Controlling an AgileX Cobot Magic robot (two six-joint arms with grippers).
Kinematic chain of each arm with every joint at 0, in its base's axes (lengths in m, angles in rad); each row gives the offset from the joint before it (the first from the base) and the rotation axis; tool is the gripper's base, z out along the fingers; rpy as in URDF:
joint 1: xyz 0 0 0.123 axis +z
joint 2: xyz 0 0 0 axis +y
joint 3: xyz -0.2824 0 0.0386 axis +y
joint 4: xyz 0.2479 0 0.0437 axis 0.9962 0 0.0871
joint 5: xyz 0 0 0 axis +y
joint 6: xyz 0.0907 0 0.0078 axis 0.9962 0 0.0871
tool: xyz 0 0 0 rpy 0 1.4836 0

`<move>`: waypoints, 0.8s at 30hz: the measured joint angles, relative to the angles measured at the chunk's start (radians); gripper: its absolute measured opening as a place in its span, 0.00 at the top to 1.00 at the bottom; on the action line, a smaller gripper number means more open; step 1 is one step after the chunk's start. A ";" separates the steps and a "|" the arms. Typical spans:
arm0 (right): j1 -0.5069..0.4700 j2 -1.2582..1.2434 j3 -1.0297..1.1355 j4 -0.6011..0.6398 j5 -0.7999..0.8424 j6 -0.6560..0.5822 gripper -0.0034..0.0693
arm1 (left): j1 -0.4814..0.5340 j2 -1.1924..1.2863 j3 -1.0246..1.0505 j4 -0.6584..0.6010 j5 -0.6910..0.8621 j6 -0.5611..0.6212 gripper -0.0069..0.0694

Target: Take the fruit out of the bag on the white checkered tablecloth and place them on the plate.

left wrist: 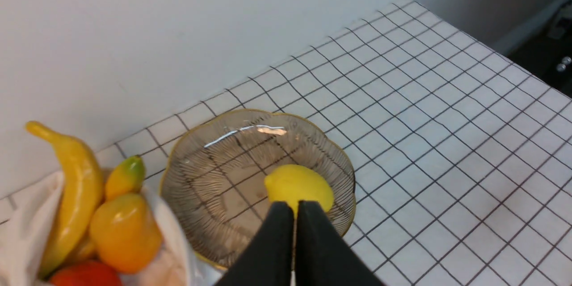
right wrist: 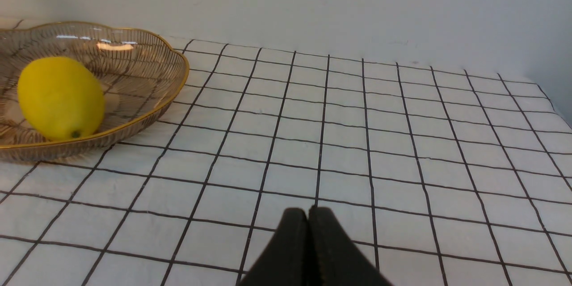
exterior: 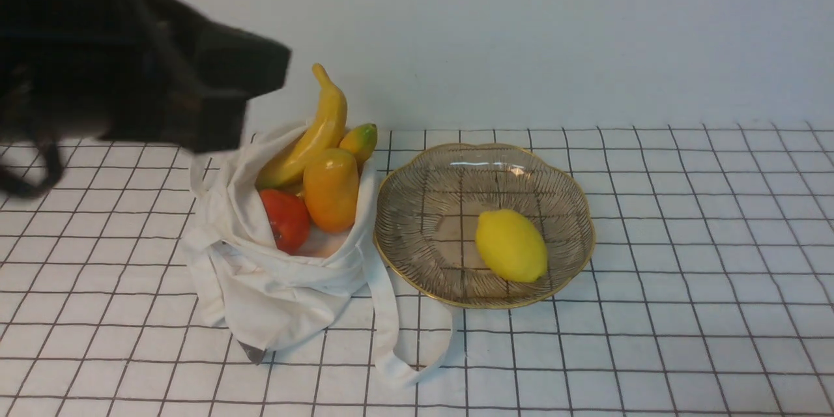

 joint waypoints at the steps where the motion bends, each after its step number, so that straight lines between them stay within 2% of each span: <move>1: 0.000 0.000 0.000 0.000 0.000 0.000 0.97 | 0.000 -0.066 0.044 0.041 -0.005 -0.025 0.92; 2: 0.000 0.000 0.000 0.000 0.000 0.000 0.97 | 0.000 -0.066 0.044 0.041 -0.005 -0.025 0.92; 3: 0.000 0.000 0.000 0.000 0.000 0.000 0.97 | 0.000 -0.162 0.106 0.129 -0.005 -0.052 0.92; 6: 0.000 0.000 0.000 0.000 0.000 0.000 0.97 | 0.000 -0.303 0.190 0.208 -0.005 -0.077 0.92; 11: 0.000 0.000 0.000 0.000 0.000 0.000 0.97 | 0.000 -0.519 0.258 0.236 -0.011 -0.083 0.92; 13: 0.000 0.000 0.000 0.000 0.000 0.000 0.97 | 0.000 -0.674 0.304 0.246 -0.090 -0.083 0.92; 18: 0.000 0.000 0.000 0.000 0.000 0.000 0.97 | 0.000 -0.852 0.416 0.297 -0.324 -0.090 0.92; 24: 0.000 0.000 0.000 0.000 0.000 0.000 0.97 | 0.000 -0.890 0.523 0.354 -0.390 -0.137 0.92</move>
